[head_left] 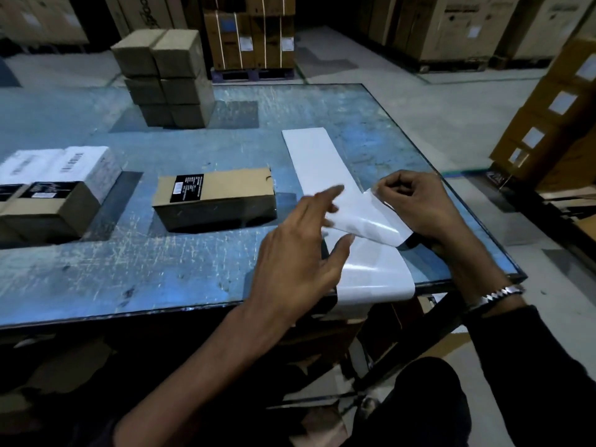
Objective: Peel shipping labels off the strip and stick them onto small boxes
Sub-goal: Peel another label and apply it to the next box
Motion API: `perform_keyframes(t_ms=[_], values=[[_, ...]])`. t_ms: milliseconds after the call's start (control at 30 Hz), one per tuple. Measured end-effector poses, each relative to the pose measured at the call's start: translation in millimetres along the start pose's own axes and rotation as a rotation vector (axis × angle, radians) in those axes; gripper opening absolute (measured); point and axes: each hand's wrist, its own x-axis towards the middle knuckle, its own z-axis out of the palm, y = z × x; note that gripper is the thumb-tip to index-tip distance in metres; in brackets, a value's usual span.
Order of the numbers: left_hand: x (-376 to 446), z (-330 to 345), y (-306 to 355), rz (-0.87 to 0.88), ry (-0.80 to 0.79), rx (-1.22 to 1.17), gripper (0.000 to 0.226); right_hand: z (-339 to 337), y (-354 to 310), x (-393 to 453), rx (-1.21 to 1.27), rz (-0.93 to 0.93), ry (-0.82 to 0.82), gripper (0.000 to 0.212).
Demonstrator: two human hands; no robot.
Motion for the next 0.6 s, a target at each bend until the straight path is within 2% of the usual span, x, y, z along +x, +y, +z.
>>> perform_keyframes(t_ms=[133, 267, 367, 600], values=[[29.2, -2.1, -18.5, -0.008, -0.363, 0.087, 0.12, -2.6, -1.6, -1.9, 0.059, 0.02, -0.019, 0.008], [42.3, 0.4, -34.4, -0.084, -0.614, 0.039, 0.138, -4.9, -2.4, 1.6, 0.072, 0.051, 0.005, 0.009], [43.0, 0.8, -39.6, -0.113, -0.682, 0.07, 0.141, -8.9, -0.5, 7.2, 0.058, 0.104, 0.06, 0.013], [41.5, -1.9, -35.5, -0.13, -0.693, 0.091, 0.142, -31.6, 9.0, 17.4, 0.086, 0.189, 0.229, 0.01]])
